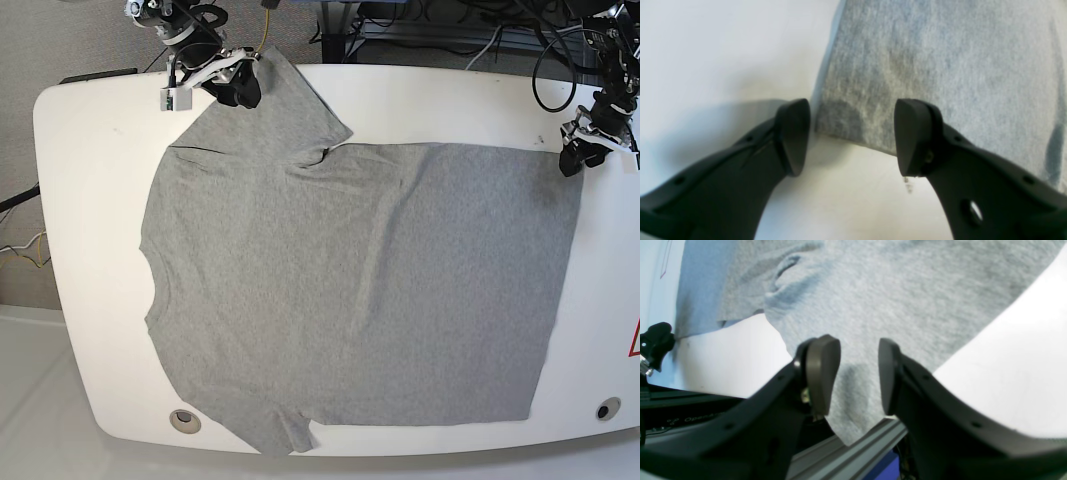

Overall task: Fold the T-shirt properly
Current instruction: 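Lower the left gripper and close it on the shirt corner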

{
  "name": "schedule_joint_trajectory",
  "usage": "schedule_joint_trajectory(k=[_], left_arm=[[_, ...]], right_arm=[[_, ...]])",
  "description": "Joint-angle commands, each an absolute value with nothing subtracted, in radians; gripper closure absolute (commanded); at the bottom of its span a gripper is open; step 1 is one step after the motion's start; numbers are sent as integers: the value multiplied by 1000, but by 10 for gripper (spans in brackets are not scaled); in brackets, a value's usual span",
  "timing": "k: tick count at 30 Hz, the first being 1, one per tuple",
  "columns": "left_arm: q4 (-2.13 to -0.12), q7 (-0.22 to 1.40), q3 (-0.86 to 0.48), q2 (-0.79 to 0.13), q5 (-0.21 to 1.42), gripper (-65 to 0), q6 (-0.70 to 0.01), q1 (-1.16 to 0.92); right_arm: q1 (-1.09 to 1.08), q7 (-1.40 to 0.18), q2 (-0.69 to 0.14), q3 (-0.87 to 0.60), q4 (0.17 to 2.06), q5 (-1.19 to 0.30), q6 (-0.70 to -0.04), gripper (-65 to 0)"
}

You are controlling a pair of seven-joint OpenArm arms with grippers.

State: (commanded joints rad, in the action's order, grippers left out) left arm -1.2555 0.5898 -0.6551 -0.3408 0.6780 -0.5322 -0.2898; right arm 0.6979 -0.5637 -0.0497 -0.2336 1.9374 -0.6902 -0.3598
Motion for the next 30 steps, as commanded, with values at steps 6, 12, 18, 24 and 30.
schedule_joint_trajectory(k=[6,12,18,24,30], left_arm=[[-1261,591,-643,-340,679,-377,-533,-293],[-1265,585,-612,-341,685,-373,-538,-293],[-1270,578,-594,-340,687,-366,-543,-295],[-1263,559,-604,-342,697,-356,-547,-291],[-1269,566,-603,-342,704,-362,-548,-287]], right_arm=[[698,-564,-50,-232,1938,-690,-360,-224],[694,-565,-51,-232,1940,-690,-361,-226],[691,-564,-51,-233,1939,-690,-362,-225],[692,-565,-48,-236,1941,-690,-362,-227],[690,-570,-49,-236,1940,-690,-365,-231]])
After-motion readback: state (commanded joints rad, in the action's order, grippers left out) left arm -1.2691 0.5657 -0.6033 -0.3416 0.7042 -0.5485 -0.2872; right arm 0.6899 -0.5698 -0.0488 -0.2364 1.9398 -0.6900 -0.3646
